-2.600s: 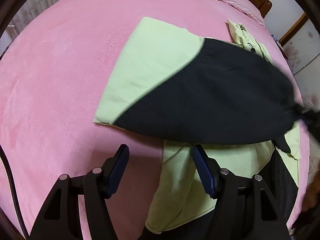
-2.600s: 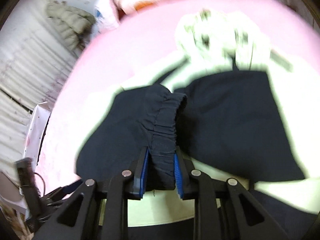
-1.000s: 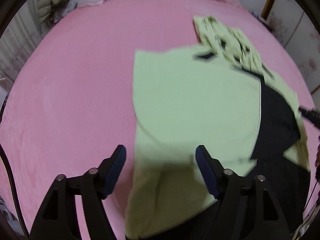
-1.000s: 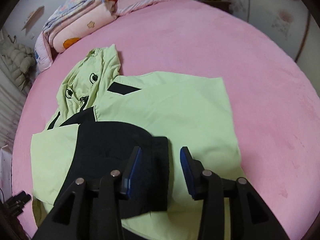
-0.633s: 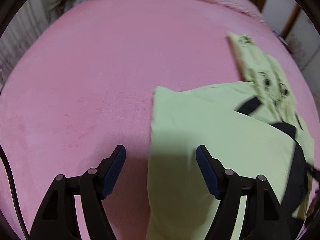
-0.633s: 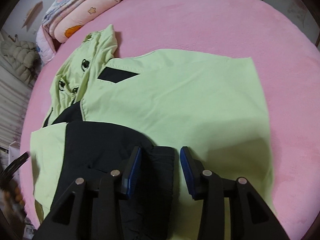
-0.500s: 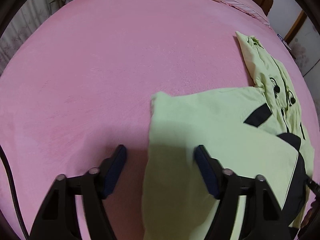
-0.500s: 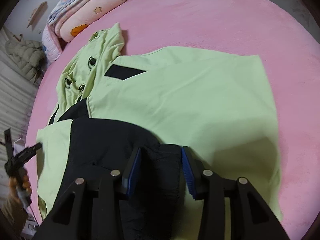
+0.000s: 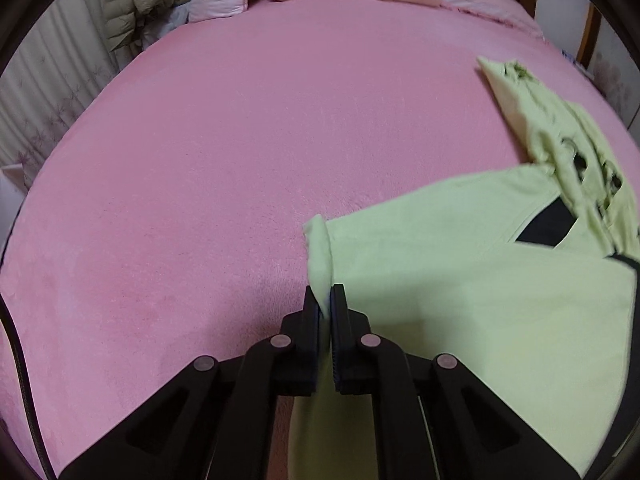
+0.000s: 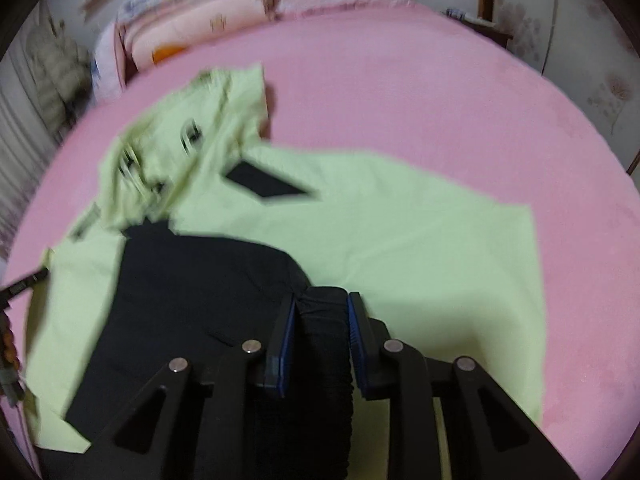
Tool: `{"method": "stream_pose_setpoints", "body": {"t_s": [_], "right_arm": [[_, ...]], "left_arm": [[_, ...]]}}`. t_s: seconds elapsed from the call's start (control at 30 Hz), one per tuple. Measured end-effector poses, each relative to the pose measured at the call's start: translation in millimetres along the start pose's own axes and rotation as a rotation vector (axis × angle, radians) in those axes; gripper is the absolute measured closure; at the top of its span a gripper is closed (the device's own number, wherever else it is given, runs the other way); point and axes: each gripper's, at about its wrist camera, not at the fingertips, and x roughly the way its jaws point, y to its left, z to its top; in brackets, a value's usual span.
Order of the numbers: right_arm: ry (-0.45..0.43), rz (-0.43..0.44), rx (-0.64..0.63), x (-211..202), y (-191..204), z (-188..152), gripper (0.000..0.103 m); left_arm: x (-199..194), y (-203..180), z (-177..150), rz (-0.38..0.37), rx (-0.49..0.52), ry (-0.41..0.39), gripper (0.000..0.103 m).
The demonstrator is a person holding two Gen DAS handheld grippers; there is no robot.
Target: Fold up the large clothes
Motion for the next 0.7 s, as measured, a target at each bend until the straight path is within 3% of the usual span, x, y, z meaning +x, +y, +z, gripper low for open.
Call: {"method": "stream_pose_setpoints", "body": {"t_s": [0.03, 0.1, 0.17, 0.23, 0.33, 0.5, 0.6, 0.7], "right_arm": [[0.001, -0.010, -0.003, -1.0, 1.0, 0.2, 0.076], [0.014, -0.045, 0.008, -8.6, 2.6, 2.7, 0.073], [0.000, -0.079, 0.015, -22.5, 6.0, 2.8, 0.072], [-0.040, -0.112, 0.008, -42.4, 14.6, -0.1, 0.072], [-0.080, -0.085, -0.016, -72.6, 40.4, -12.2, 0.070], [-0.101, 0.071, -0.145, -91.1, 111.8, -48.6, 0.070], [-0.043, 0.047, -0.222, -67.3, 142.5, -67.2, 0.070], [0.004, -0.057, -0.238, -43.5, 133.0, -79.4, 0.071]], "left_arm": [[-1.8, -6.2, 1.2, 0.020, 0.014, -0.006, 0.096], [-9.4, -11.2, 2.4, 0.050, 0.034, -0.001, 0.078], [-24.6, -13.0, 1.6, 0.069, 0.034, -0.005, 0.048], [-56.8, -13.1, -4.9, 0.069, 0.026, -0.066, 0.039], [-102.3, -22.2, -26.0, -0.005, 0.023, -0.115, 0.037], [-127.0, -61.7, -81.7, -0.144, 0.009, -0.042, 0.037], [-111.6, -73.4, -104.4, -0.108, 0.001, 0.028, 0.037], [-91.8, -56.6, -115.6, -0.062, -0.038, 0.064, 0.037]]}}
